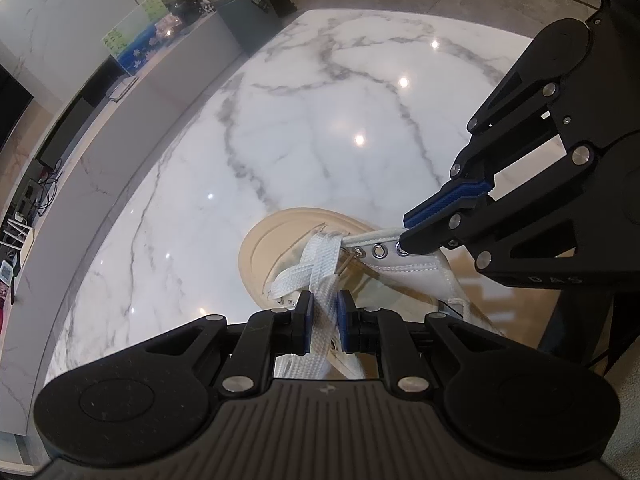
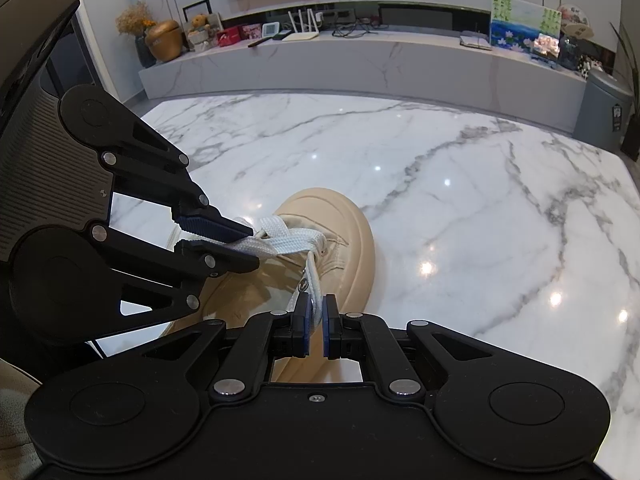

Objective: Lace up shoes with both hands

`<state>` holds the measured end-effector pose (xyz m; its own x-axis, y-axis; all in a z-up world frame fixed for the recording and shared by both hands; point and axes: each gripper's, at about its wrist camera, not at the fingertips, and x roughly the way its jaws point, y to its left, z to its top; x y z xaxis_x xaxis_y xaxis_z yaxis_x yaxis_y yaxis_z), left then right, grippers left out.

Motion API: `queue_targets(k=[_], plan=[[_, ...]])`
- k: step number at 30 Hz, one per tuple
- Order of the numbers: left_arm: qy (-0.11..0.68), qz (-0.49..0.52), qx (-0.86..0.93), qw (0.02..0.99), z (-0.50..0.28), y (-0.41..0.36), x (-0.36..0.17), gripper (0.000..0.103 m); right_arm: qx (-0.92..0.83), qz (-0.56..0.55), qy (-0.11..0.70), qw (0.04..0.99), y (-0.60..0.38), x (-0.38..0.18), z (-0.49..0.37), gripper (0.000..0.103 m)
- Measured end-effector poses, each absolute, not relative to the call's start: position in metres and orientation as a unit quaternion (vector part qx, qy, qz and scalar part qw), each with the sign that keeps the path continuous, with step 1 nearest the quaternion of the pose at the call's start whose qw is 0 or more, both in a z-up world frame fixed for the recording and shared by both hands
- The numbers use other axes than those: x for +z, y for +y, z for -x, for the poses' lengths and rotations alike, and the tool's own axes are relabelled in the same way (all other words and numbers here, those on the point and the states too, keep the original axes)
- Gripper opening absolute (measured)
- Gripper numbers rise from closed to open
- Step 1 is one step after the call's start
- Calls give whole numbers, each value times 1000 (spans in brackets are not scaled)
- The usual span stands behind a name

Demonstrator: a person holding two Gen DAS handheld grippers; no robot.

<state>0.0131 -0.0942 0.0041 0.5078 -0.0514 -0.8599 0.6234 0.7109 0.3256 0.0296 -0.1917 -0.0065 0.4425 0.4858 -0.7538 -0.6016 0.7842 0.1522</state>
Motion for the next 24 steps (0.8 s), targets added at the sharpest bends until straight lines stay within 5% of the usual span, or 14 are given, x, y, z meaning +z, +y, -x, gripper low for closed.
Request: queue_targets(k=[24], plan=[[441,-321,-249,800,-14,-108,-1,12,340,95,411,841,-188,1,-31,4]])
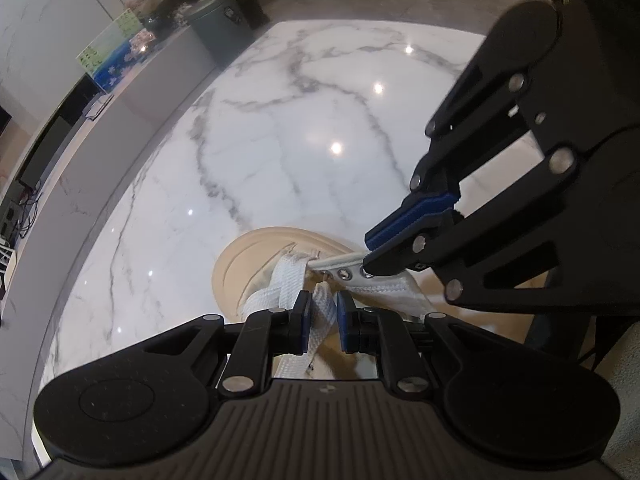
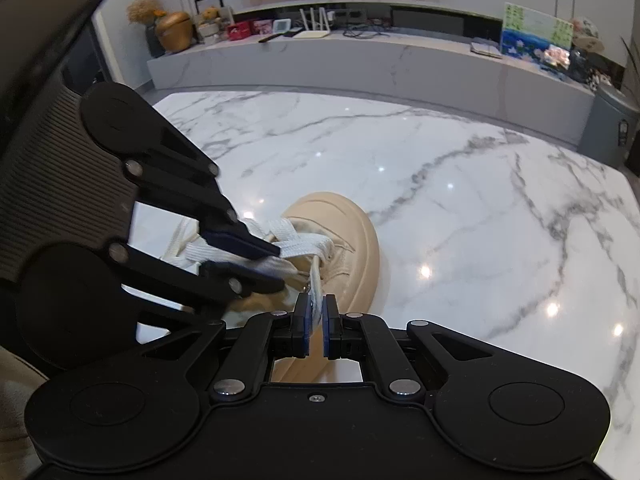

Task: Lace up shoes with both hands
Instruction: 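Grasp the lace tip emerging from the eyelet with the right gripper, then pull the lace through the eyelet with the right gripper, away from the sneaker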

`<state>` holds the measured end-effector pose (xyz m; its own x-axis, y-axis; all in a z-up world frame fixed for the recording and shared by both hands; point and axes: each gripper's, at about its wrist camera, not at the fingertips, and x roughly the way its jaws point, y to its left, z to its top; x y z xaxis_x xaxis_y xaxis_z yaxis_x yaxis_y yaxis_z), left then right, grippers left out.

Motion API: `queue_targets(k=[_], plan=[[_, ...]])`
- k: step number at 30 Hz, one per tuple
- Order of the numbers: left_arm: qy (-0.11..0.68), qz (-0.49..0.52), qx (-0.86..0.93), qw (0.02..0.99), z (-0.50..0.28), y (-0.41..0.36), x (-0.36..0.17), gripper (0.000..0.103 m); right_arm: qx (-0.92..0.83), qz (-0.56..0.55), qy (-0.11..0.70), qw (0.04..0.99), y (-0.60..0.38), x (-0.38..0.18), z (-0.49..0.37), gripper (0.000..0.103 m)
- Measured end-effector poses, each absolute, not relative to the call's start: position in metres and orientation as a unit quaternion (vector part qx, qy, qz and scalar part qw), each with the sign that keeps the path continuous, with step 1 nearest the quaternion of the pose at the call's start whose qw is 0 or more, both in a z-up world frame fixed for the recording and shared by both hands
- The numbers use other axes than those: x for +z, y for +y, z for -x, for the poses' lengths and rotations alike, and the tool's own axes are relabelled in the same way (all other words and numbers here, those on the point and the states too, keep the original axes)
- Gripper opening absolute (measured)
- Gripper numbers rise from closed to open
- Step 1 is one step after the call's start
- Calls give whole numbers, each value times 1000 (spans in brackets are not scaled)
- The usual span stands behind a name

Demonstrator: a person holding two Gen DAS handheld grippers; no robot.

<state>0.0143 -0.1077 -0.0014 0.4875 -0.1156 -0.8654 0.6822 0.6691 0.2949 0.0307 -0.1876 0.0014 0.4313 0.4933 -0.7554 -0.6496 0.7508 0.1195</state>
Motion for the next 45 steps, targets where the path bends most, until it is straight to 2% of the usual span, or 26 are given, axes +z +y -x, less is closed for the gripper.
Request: queue_targets(k=[6,12,18,22,25,31,34,36,45], plan=[[437,-318,-254,802,-18,-107,-3,12,353,149,389,838,-192,14,-31,4],[438,-314,-254,803,-24,-106,-7,12,385,271,366,803,-183,3,-39,4],[435,-316,-262,801,-27,-103,-9,12,468,373,304,741,-167,-10,-32,4],[433,-315,-267,801,-28,-102,-11,12,489,437,278,702,-157,-17,-33,13],[431,-315,-271,801,-29,-101,-11,12,498,480,260,674,-151,-22,-36,14],[428,-311,-275,803,-32,-100,-15,12,515,516,222,648,-145,-25,-35,12],[425,-308,-274,806,-32,-99,-16,12,522,522,222,637,-144,-27,-36,1],[421,-307,-273,808,-29,-99,-15,13,521,518,229,638,-143,-27,-37,0],[397,-299,-255,830,-2,-84,6,30,496,512,259,652,-137,-22,-37,0]])
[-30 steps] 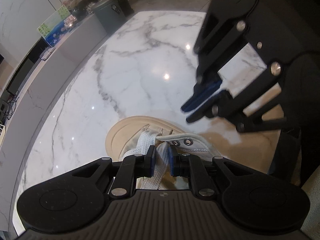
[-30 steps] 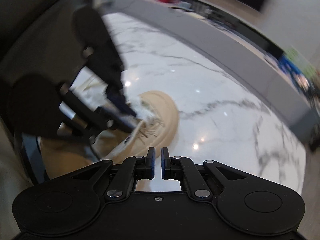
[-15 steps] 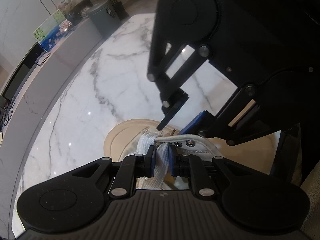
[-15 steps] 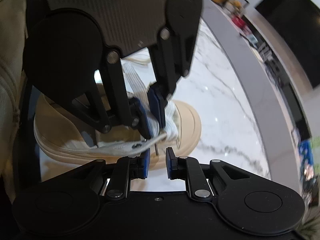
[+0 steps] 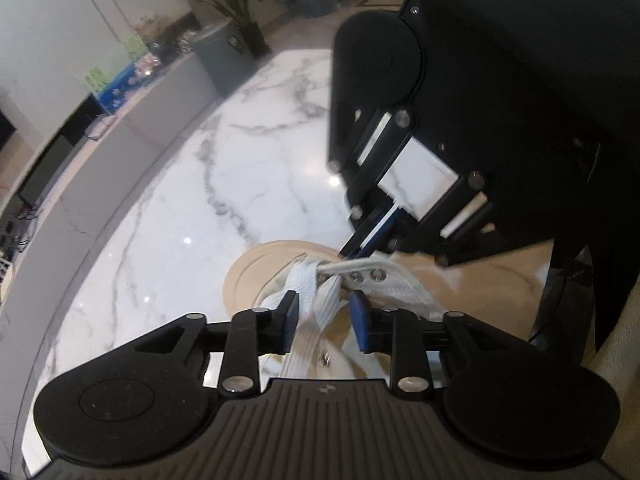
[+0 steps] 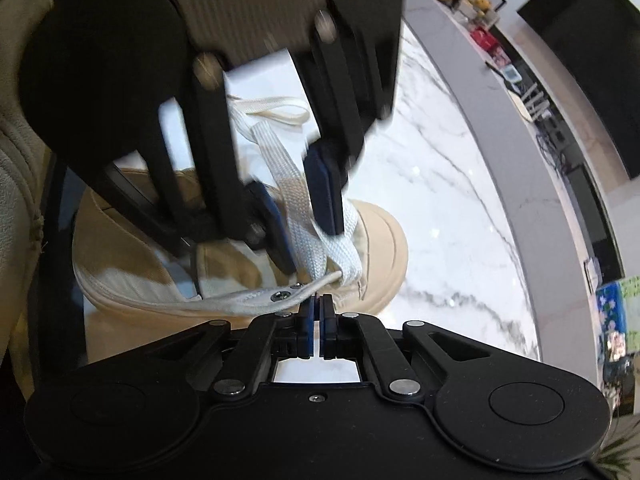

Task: Lace up shoes with both hands
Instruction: 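Pull the lace through the eyelet with the right gripper, away from the sneaker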

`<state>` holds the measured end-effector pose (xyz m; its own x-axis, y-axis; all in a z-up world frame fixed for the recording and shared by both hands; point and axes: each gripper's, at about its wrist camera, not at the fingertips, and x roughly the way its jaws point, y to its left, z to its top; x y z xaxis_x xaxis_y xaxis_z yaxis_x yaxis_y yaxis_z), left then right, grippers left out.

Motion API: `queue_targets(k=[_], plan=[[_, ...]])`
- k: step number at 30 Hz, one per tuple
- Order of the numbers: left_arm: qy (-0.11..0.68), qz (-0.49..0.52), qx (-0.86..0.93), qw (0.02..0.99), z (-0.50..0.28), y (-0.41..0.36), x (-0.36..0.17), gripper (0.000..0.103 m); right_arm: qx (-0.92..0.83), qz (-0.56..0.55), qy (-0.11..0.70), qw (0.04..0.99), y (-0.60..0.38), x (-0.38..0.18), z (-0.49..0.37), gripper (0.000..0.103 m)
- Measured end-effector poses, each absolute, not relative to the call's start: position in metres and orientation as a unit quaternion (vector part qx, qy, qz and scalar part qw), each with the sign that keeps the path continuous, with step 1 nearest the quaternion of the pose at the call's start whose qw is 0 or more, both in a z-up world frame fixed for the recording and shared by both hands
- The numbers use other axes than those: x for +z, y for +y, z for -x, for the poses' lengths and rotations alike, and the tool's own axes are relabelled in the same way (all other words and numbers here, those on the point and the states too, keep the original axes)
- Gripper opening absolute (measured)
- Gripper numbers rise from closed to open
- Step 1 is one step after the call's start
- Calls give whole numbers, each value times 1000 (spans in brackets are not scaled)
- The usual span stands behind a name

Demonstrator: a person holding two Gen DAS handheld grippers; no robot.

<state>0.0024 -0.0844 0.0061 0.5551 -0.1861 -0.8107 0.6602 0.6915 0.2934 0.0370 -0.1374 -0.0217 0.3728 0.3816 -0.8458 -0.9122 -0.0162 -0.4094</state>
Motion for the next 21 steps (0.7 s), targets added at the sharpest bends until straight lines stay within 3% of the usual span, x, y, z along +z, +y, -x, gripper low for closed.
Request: queue_targets(k=[14,21], plan=[[414,-193,-236,858,24,-57,13,29,397,563,277,670,-178,4,-16,0],[421,-183,-225,859,27,-54,9,10,338,592,280,676,-205,28,-7,0]])
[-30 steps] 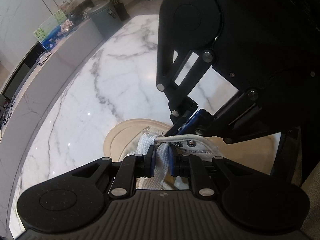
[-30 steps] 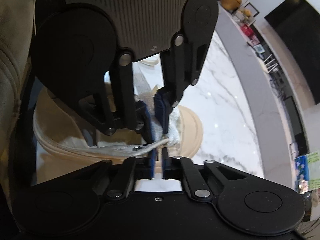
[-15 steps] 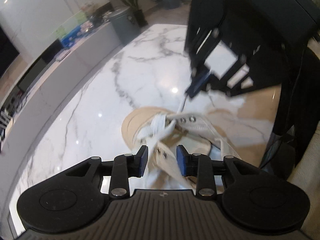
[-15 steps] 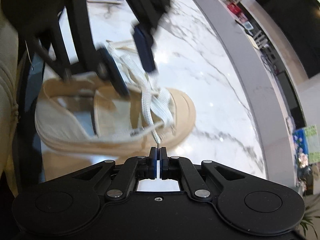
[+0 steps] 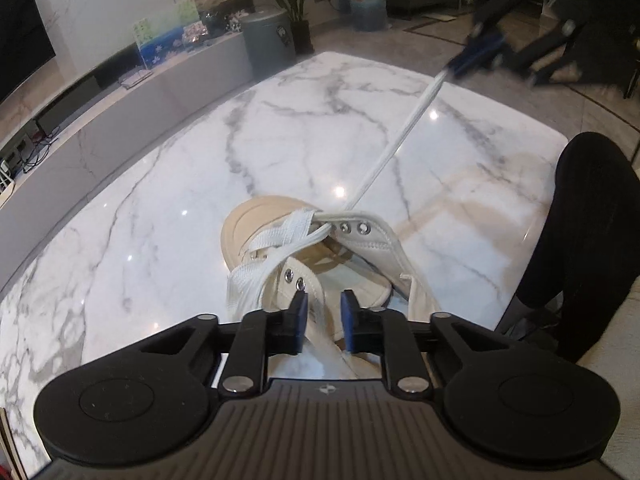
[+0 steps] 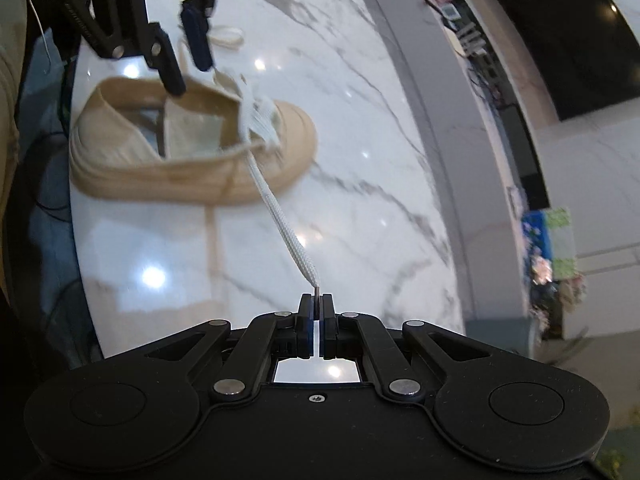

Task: Lace up shoes with both hands
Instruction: 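Pull the lace through the eyelet with the right gripper, away from the sneaker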

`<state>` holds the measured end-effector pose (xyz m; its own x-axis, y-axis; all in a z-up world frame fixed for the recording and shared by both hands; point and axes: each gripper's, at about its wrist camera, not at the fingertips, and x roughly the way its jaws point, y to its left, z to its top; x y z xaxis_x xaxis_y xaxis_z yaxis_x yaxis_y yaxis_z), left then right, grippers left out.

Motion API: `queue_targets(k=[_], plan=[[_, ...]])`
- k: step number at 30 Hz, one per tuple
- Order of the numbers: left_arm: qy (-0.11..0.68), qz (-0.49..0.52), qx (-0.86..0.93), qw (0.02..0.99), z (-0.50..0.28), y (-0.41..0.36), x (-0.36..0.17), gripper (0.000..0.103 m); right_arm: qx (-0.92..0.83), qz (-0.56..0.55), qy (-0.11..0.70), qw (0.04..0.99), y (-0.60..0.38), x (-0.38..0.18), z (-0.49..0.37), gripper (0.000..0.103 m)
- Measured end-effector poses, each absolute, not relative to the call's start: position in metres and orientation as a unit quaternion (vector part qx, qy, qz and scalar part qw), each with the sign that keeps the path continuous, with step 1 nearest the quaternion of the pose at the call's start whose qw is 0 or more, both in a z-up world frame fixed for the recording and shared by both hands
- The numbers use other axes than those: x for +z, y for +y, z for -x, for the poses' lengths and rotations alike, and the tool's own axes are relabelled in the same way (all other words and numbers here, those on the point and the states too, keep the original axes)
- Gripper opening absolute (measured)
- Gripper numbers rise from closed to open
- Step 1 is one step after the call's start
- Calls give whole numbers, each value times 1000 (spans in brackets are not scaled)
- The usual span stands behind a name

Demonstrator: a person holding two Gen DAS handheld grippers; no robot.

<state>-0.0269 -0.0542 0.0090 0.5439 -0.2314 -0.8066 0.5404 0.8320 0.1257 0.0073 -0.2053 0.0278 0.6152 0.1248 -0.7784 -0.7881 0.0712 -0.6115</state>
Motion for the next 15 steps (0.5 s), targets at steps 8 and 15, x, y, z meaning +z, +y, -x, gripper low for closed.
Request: queue_targets(k=[8,15], plan=[[431,-193,-214,855,28,-54,6,9,273,609,299,682,-247,57,1,0],[434,-197,-210,854,26,-55,5,9,235,604,307,697,-271,78,-2,0]])
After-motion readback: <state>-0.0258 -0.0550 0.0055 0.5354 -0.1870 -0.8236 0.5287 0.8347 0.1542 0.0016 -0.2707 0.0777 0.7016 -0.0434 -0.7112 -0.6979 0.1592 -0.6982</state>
